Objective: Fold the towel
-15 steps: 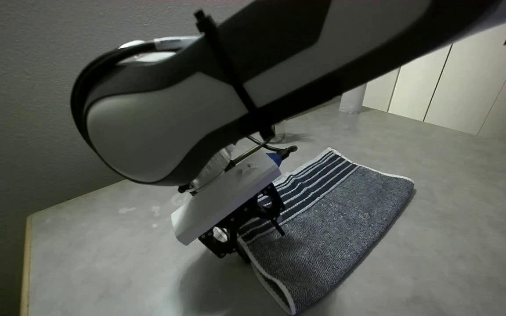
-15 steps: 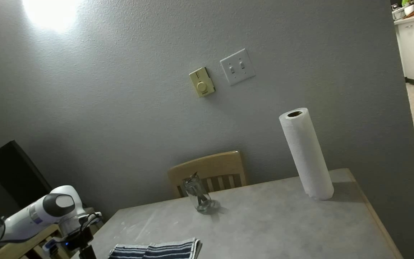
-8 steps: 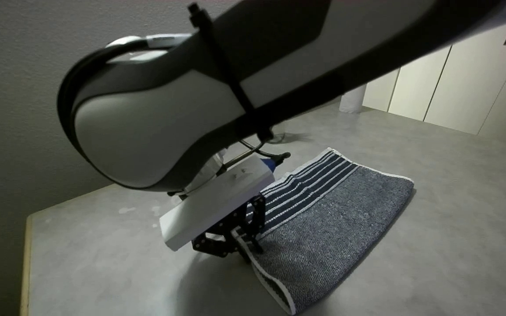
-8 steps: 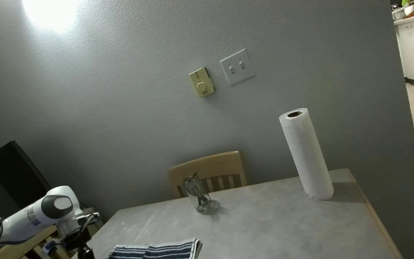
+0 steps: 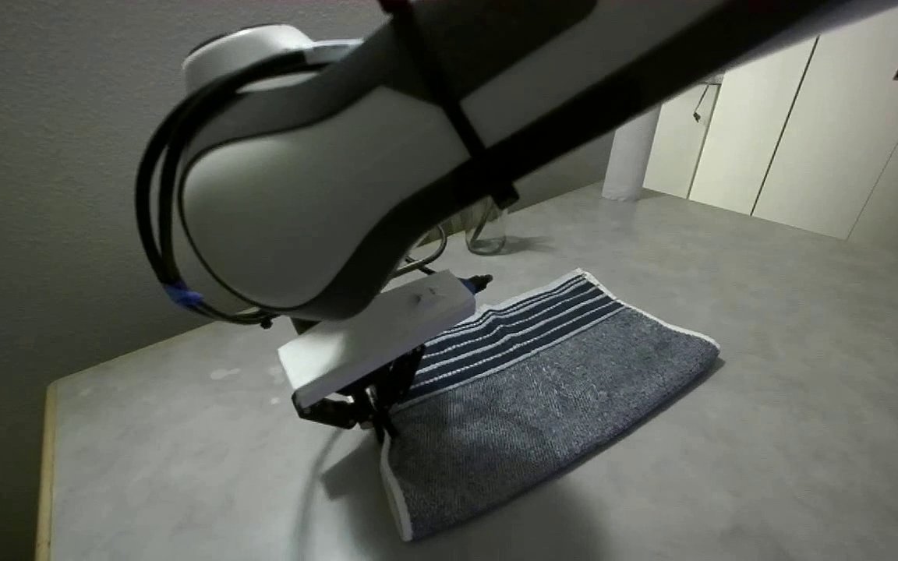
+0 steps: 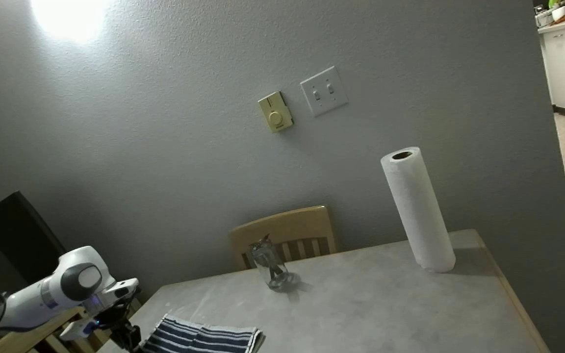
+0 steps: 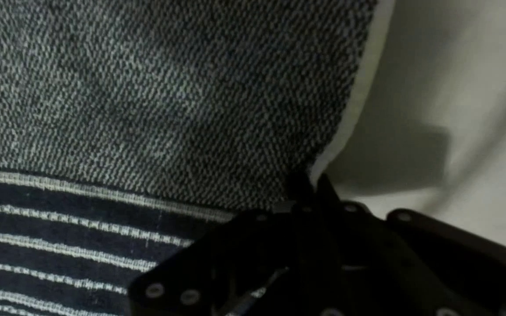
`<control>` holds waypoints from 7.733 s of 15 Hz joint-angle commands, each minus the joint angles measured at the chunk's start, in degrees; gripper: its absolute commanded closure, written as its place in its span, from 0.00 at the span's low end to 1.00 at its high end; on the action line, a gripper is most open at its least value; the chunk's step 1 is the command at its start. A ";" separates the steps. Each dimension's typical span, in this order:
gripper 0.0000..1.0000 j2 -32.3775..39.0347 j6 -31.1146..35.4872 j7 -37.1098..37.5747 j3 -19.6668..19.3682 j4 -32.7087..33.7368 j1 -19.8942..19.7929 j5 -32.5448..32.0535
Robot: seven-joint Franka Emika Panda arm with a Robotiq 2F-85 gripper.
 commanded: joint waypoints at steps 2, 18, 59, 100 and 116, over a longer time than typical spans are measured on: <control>0.99 -7.88 15.59 -13.03 5.09 -15.81 -5.01 1.75; 0.99 -21.45 -10.27 -48.27 17.45 -24.68 -19.32 10.94; 0.95 -38.96 -12.00 -53.22 7.71 -41.00 -21.76 -0.76; 0.99 -35.85 -3.39 -49.05 2.77 -40.80 -27.11 -4.23; 0.99 -24.14 -2.25 -49.69 2.15 -33.07 -27.66 -5.50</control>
